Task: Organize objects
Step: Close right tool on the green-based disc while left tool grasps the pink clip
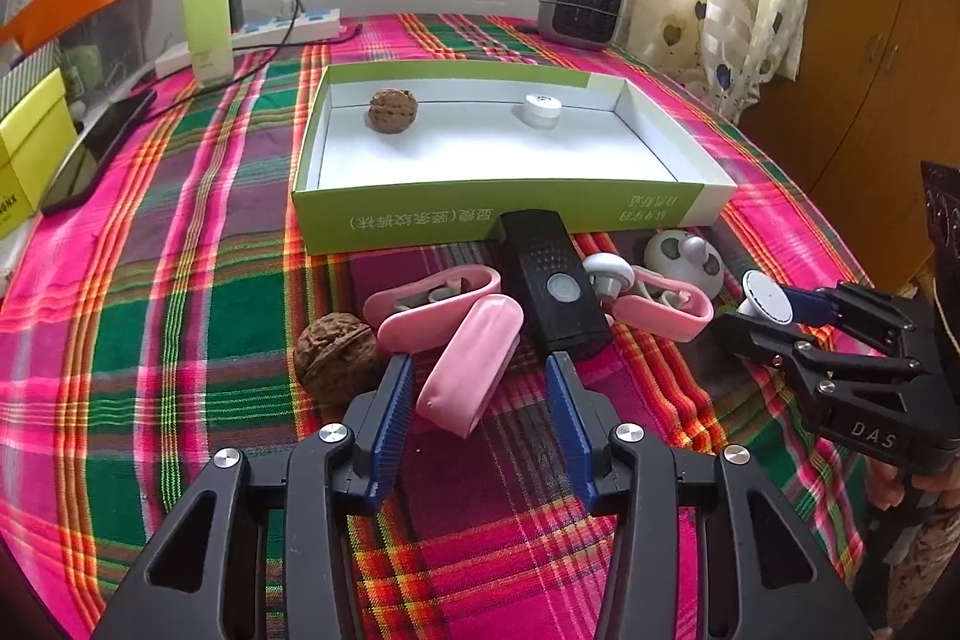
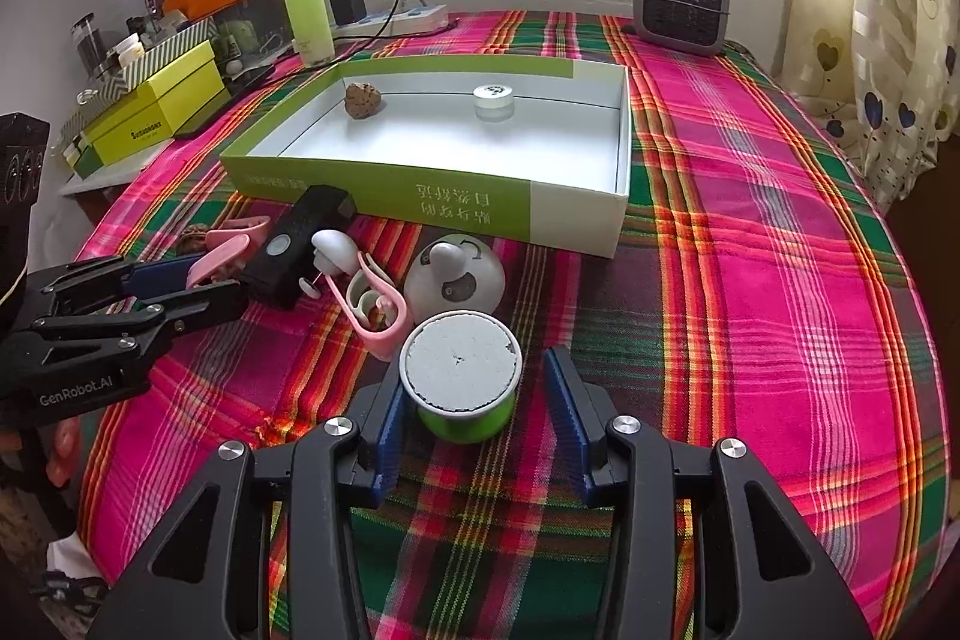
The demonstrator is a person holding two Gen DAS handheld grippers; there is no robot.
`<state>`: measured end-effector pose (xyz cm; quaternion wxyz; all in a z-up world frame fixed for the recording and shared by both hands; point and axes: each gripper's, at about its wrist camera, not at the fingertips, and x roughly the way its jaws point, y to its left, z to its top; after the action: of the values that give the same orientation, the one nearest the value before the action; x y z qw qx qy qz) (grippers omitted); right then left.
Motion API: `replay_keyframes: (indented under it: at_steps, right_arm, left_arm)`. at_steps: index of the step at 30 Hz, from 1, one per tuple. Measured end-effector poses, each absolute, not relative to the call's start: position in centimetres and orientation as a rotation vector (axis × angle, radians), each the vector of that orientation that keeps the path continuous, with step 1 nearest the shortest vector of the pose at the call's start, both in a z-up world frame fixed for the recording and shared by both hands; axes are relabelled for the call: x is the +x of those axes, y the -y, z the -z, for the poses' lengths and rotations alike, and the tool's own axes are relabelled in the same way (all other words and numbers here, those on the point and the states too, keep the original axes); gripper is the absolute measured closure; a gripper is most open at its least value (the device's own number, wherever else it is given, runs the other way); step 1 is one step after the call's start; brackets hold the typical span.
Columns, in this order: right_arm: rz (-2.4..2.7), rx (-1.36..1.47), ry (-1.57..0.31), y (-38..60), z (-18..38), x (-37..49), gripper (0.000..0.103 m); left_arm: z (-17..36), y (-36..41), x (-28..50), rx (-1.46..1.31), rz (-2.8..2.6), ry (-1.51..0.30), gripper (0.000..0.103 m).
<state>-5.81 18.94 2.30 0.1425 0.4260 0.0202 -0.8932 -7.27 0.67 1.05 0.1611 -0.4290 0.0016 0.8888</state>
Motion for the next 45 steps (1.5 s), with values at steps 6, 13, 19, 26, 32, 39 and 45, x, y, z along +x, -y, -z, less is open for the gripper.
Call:
replay_keyframes:
  at_steps: [6,13,19,26,32,39,45]
  right_arm:
    - [2.584,1.226,-0.079,-18.8,-2.3,-5.7,0.068]
    - [2.593,1.226,-0.08,-18.7,-2.3,-5.5,0.069]
    - [2.605,1.217,-0.084,-18.6,-2.4,-5.2,0.07]
    - [2.621,1.195,-0.084,-18.6,-2.6,-4.9,0.082]
    - [2.625,1.192,-0.082,-18.4,-2.6,-4.9,0.082]
    - [2.628,1.189,-0.074,-18.4,-2.6,-4.8,0.084]
    - [2.63,1.188,-0.072,-18.4,-2.6,-4.8,0.084]
  left_arm:
    - [-1.0,-0.8,-7.2,-1.227,-2.536,-0.005,0.074]
    - [-1.0,-1.1,-7.0,-1.228,-2.543,-0.009,0.087]
    - [-1.0,-1.0,-6.4,-1.229,-2.54,0.005,0.087]
    - [-0.9,-1.0,-6.2,-1.227,-2.55,0.009,0.087]
    - [-0.9,-1.0,-6.4,-1.226,-2.55,0.031,0.086]
    - [-1.0,-1.5,-6.6,-1.225,-2.565,0.02,0.085]
    - [-1.0,-1.5,-6.6,-1.226,-2.576,0.017,0.087]
